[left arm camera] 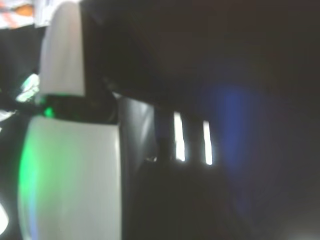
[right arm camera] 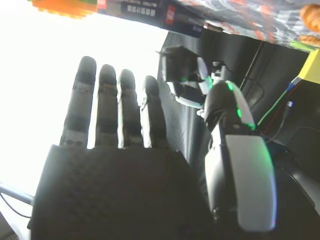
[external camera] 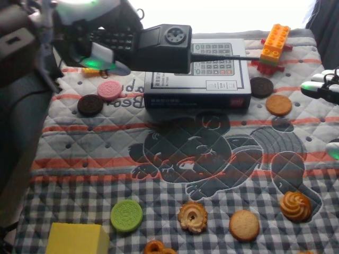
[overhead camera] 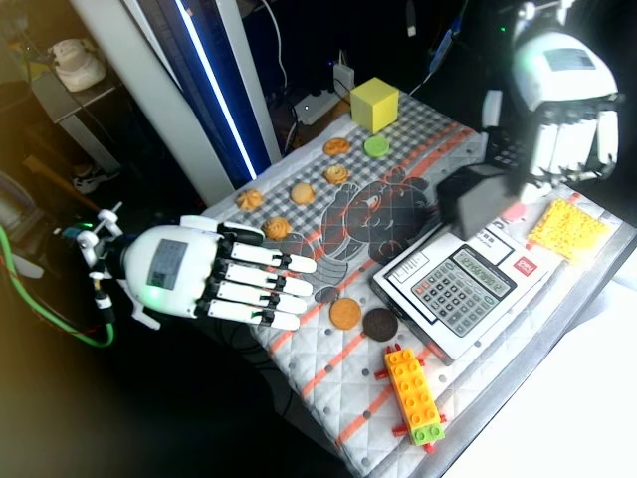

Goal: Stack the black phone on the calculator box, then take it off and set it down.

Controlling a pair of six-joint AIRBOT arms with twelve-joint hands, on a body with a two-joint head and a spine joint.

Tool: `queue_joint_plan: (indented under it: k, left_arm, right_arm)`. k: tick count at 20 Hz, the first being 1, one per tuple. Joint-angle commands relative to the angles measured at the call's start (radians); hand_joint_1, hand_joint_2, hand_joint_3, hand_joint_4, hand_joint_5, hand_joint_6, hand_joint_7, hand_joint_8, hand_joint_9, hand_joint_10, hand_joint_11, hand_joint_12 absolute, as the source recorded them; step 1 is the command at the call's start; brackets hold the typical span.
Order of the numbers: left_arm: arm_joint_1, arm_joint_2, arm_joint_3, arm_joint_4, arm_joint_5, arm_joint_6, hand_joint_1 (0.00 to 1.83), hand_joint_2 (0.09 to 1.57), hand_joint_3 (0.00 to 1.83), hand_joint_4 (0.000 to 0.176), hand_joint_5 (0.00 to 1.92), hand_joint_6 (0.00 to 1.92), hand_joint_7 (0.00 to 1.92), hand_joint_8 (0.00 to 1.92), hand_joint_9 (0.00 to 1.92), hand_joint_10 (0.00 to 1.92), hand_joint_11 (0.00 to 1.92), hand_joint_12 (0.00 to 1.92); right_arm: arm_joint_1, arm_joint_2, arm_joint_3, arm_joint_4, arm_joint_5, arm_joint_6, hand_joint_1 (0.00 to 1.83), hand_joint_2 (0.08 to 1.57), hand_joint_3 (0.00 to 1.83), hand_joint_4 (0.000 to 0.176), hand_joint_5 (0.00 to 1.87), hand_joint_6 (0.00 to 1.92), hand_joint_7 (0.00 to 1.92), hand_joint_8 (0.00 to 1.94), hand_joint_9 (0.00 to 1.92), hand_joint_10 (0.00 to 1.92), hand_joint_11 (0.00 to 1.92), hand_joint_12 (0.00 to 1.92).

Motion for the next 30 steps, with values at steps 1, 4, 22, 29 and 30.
queue_joint_plan:
  k: [1, 4, 22, 29, 30]
  left_arm:
    - [-0.027, -0.016, 0.012, -0.019, -0.116, -0.008, 1.29, 0.99, 0.00, 0.000, 1.21, 0.51, 1.39, 0.43, 1.25, 0.48, 0.70, 1.25]
    - [-0.035, -0.100, 0.076, -0.042, -0.102, -0.008, 1.28, 1.01, 0.00, 0.000, 1.23, 0.69, 1.26, 0.40, 1.00, 0.24, 0.26, 1.29]
    - [-0.006, -0.220, 0.163, -0.120, -0.083, -0.008, 0.66, 0.83, 0.00, 0.116, 0.34, 0.00, 0.59, 0.00, 0.54, 0.00, 0.00, 1.07]
    - [-0.005, -0.119, 0.051, -0.153, -0.174, -0.008, 0.56, 0.82, 0.00, 0.176, 0.10, 0.00, 0.21, 0.01, 0.23, 0.00, 0.00, 0.52]
    - [0.000, -0.087, 0.016, -0.168, -0.196, -0.008, 0.57, 0.83, 0.00, 0.176, 0.09, 0.00, 0.19, 0.00, 0.23, 0.01, 0.00, 0.50]
  right_arm:
    - [0.017, 0.003, 0.006, 0.018, 0.122, 0.003, 0.50, 1.27, 0.00, 0.021, 0.26, 0.00, 0.20, 0.00, 0.17, 0.00, 0.12, 0.24]
    - [0.026, -0.006, 0.012, 0.012, 0.119, 0.003, 0.50, 1.26, 0.00, 0.028, 0.27, 0.00, 0.23, 0.00, 0.20, 0.00, 0.18, 0.21]
    - [0.063, -0.037, 0.034, -0.018, 0.081, 0.003, 0.47, 1.28, 0.00, 0.069, 0.26, 0.00, 0.24, 0.00, 0.23, 0.00, 0.22, 0.17]
    - [0.078, -0.037, 0.033, -0.022, 0.078, 0.004, 0.50, 1.25, 0.00, 0.100, 0.26, 0.00, 0.26, 0.00, 0.25, 0.00, 0.16, 0.35]
    - [0.082, -0.037, 0.032, -0.021, 0.078, 0.004, 0.51, 1.25, 0.00, 0.081, 0.27, 0.00, 0.27, 0.00, 0.25, 0.00, 0.11, 0.42]
